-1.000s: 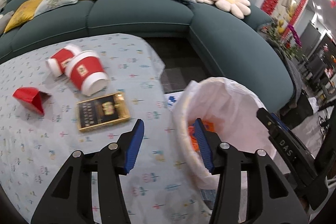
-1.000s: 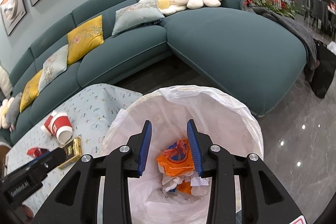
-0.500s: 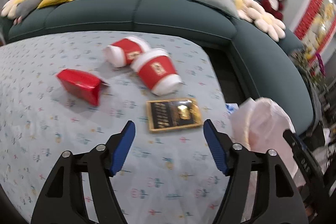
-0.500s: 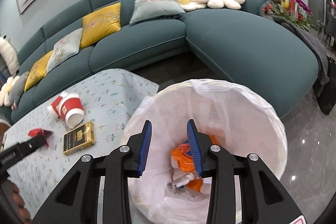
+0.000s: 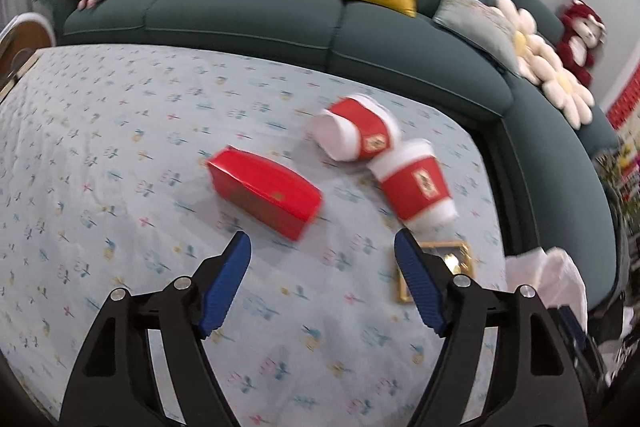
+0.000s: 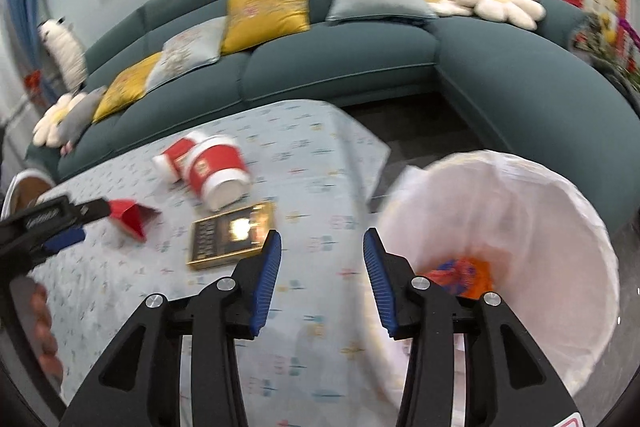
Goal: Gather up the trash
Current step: 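Move both grippers back to the table over the red box and gold pack, then grasp the red box with the left gripper while the right gripper grasps the gold cigarette pack, then carry the red box and gold pack into the bin and open both grippers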
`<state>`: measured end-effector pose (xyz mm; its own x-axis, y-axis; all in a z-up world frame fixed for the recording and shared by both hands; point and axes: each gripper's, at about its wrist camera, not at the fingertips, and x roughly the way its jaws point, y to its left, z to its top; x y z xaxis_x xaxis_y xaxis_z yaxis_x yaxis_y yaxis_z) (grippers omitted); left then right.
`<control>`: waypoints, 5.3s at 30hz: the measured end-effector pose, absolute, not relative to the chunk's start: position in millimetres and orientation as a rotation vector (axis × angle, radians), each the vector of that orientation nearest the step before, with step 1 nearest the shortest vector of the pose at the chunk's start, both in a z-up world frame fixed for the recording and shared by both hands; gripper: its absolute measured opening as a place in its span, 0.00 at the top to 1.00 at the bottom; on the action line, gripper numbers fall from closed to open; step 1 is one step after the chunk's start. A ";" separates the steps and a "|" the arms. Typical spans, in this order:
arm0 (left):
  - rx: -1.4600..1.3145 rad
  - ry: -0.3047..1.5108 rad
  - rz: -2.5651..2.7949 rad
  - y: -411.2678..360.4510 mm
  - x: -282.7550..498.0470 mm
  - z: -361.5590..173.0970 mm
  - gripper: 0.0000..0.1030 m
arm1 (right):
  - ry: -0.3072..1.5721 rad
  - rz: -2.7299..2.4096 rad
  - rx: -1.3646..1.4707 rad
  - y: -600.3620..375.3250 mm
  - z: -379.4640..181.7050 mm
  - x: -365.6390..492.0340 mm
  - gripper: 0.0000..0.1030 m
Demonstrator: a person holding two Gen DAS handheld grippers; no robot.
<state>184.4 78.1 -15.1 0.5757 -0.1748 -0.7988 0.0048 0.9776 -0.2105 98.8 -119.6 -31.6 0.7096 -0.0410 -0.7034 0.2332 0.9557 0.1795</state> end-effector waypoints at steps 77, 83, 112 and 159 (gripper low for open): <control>-0.226 1.108 -0.184 110.9 164.8 -54.8 0.92 | 1.014 -0.034 0.051 -29.5 -93.1 202.2 0.17; -0.225 1.108 -0.195 106.6 161.3 -54.0 0.92 | 1.031 -0.038 0.000 -23.9 -97.3 205.1 0.10; -0.095 1.038 -0.481 -40.9 126.8 -2.4 0.92 | 0.826 -0.288 0.231 -190.6 -9.1 65.8 0.11; 0.160 1.135 -0.809 -199.5 89.1 -17.8 0.92 | 0.816 -0.304 0.323 -252.1 -37.1 14.5 0.10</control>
